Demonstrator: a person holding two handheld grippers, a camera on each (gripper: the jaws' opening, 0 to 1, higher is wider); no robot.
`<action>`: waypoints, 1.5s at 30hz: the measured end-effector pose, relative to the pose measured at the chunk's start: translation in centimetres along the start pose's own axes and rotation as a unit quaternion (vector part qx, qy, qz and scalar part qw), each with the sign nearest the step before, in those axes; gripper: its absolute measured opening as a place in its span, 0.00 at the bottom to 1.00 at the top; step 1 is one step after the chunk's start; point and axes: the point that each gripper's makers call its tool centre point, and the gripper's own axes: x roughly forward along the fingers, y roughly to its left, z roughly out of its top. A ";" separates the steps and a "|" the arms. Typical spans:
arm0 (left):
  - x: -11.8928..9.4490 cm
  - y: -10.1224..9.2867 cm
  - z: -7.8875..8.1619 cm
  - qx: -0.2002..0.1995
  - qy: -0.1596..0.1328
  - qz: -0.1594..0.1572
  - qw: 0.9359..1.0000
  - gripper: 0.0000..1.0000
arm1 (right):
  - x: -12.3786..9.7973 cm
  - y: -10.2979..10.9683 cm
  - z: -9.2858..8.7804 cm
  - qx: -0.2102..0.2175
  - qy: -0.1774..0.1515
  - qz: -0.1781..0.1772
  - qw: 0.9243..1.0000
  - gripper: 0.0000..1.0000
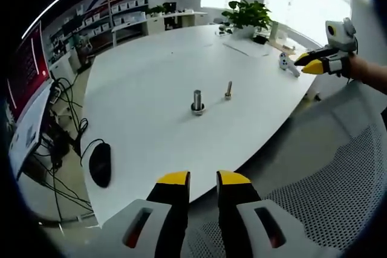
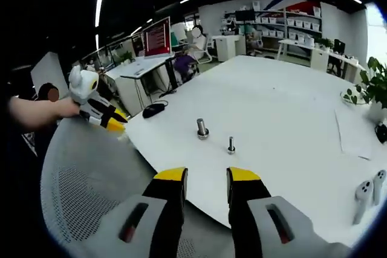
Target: Place the washer onto the threaded stud by aligning its center hole with the stud, sliding it down to the base, and recovering from edge contact or off-axis alignment until the washer reaches the visible bottom stop.
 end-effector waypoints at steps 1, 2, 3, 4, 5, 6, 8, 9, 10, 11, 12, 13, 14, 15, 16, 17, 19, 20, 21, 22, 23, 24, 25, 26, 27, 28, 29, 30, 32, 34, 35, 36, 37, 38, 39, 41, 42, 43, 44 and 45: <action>0.0 0.0 0.0 -0.001 -0.001 0.000 1.000 0.15 | 0.0 0.2 -0.3 -0.001 0.002 -0.003 1.000 0.28; 0.0 0.0 0.0 -0.001 -0.002 0.000 1.000 0.15 | 0.0 0.3 -0.4 0.000 0.001 -0.005 1.000 0.28; 0.0 0.0 0.1 0.000 -0.003 0.000 1.000 0.15 | -0.1 0.4 -0.5 0.001 0.000 -0.005 1.000 0.28; 0.0 0.0 0.1 0.001 -0.003 0.000 1.000 0.15 | -0.1 0.7 -0.4 0.004 -0.004 -0.006 1.000 0.28; 0.0 0.0 0.1 0.001 -0.004 0.000 1.000 0.15 | -0.1 0.8 -0.4 0.006 -0.005 -0.007 1.000 0.28; 0.0 0.0 0.1 0.001 -0.004 -0.001 1.000 0.15 | -0.1 1.0 -0.4 0.008 -0.007 -0.009 1.000 0.28; 0.0 0.0 0.1 0.001 -0.003 -0.001 1.000 0.15 | 0.0 1.0 -0.3 0.006 -0.010 -0.012 1.000 0.28; 0.0 0.0 0.0 0.001 -0.003 -0.001 1.000 0.15 | 0.1 0.7 -0.3 0.003 -0.009 -0.015 1.000 0.29; 0.0 0.0 0.0 -0.001 -0.003 -0.001 1.000 0.15 | 0.0 0.5 -0.3 0.005 -0.009 -0.019 1.000 0.29; 0.0 0.0 0.1 -0.001 -0.003 -0.001 1.000 0.15 | 0.0 0.4 -0.2 0.008 -0.013 -0.022 1.000 0.29; 0.0 0.0 0.1 -0.001 -0.004 -0.001 1.000 0.15 | 0.0 0.2 -0.3 0.012 -0.015 -0.024 1.000 0.29; 0.0 -0.1 0.1 0.000 -0.004 -0.001 1.000 0.15 | 0.0 0.0 -0.6 0.015 -0.012 -0.027 0.999 0.29; 0.0 -0.1 0.1 0.000 -0.002 -0.002 1.000 0.15 | 0.2 -0.1 -1.0 0.019 -0.009 -0.028 0.999 0.29; 0.0 -0.1 0.0 0.000 -0.001 -0.002 1.000 0.15 | 0.2 -0.2 -1.3 0.024 -0.006 -0.028 0.999 0.29; 0.0 -0.1 0.0 0.000 -0.001 -0.002 1.000 0.15 | 0.2 -0.3 -1.4 0.033 -0.005 -0.028 0.999 0.28; 0.0 -0.1 0.0 -0.001 -0.003 -0.001 1.000 0.15 | 0.1 -0.3 -1.0 0.048 -0.016 -0.024 0.998 0.28; 0.0 0.0 0.2 -0.004 -0.007 -0.002 1.000 0.16 | 0.1 -0.3 -1.0 0.048 -0.018 -0.025 0.998 0.29; 0.0 0.0 0.3 -0.004 -0.009 -0.002 1.000 0.16 | 0.2 -0.3 -1.0 0.045 -0.016 -0.024 0.999 0.29; -0.1 0.0 0.4 -0.005 -0.011 -0.001 1.000 0.16 | 0.3 -0.1 -1.2 0.035 -0.009 -0.023 0.999 0.31; -0.1 0.0 0.5 -0.006 -0.013 -0.001 1.000 0.16 | 0.4 0.0 -1.2 0.030 -0.007 -0.022 0.999 0.32; -0.2 0.1 0.6 -0.008 -0.018 -0.001 1.000 0.16 | 0.5 0.1 -1.3 0.027 -0.006 -0.021 0.999 0.33; -0.2 0.1 0.7 -0.011 -0.021 -0.002 1.000 0.16 | 0.5 0.1 -1.3 0.025 -0.006 -0.021 0.999 0.33; -0.3 0.2 0.9 -0.016 -0.028 -0.002 0.999 0.16 | 0.4 0.0 -1.2 0.023 -0.007 -0.023 0.999 0.33; -0.3 0.2 1.0 -0.020 -0.030 -0.002 0.999 0.16 | 0.4 0.0 -1.2 0.023 -0.007 -0.024 0.999 0.33; -0.3 0.2 1.1 -0.021 -0.033 -0.002 0.999 0.16 | 0.4 -0.2 -1.3 0.026 -0.006 -0.024 0.999 0.33; -0.3 0.2 1.2 -0.020 -0.034 -0.001 0.999 0.16 | 0.4 -0.2 -1.4 0.028 -0.004 -0.024 0.999 0.33; -0.3 0.2 1.3 -0.019 -0.035 -0.001 0.999 0.16 | 0.4 -0.3 -1.4 0.026 -0.003 -0.025 0.999 0.33; -0.4 0.2 1.3 -0.017 -0.036 0.000 0.999 0.16 | 0.4 -0.3 -1.5 0.024 -0.003 -0.026 0.999 0.33; -0.4 0.2 1.3 -0.017 -0.035 0.001 0.999 0.16 | 0.4 -0.3 -1.4 0.020 -0.005 -0.027 0.999 0.33; -0.4 0.3 1.4 -0.019 -0.041 0.004 0.999 0.16 | 0.3 -0.4 -1.4 0.024 -0.007 -0.028 0.999 0.33; -0.5 0.4 1.6 -0.020 -0.044 0.004 0.999 0.16 | 0.3 -0.5 -1.5 0.028 -0.006 -0.029 0.999 0.33; -0.6 0.3 1.7 -0.021 -0.049 0.005 0.999 0.16 | 0.3 -0.7 -1.8 0.032 -0.004 -0.031 0.999 0.33; -0.7 0.3 1.8 -0.021 -0.052 0.006 0.998 0.16 | 0.3 -0.7 -1.9 0.034 -0.002 -0.031 0.999 0.33; -0.7 0.3 1.9 -0.021 -0.054 0.007 0.998 0.16 | 0.3 -0.7 -1.9 0.035 0.000 -0.030 0.999 0.33; -0.7 0.4 1.9 -0.021 -0.055 0.009 0.998 0.16 | 0.3 -0.6 -2.0 0.038 0.001 -0.028 0.999 0.33; -0.7 0.5 1.9 -0.022 -0.055 0.011 0.998 0.16 | 0.3 -0.6 -2.0 0.042 -0.001 -0.027 0.999 0.33; -0.7 0.5 1.9 -0.024 -0.054 0.012 0.998 0.16 | 0.3 -0.6 -1.9 0.045 -0.003 -0.027 0.999 0.33; -0.7 0.6 1.9 -0.025 -0.054 0.012 0.998 0.16 | 0.3 -0.6 -1.8 0.048 -0.006 -0.026 0.998 0.33; -0.7 0.6 1.9 -0.026 -0.055 0.012 0.998 0.16 | 0.2 -0.6 -1.8 0.049 -0.007 -0.027 0.998 0.33; -0.7 0.6 1.9 -0.026 -0.056 0.012 0.998 0.16 | 0.3 -0.6 -1.9 0.050 -0.006 -0.028 0.998 0.33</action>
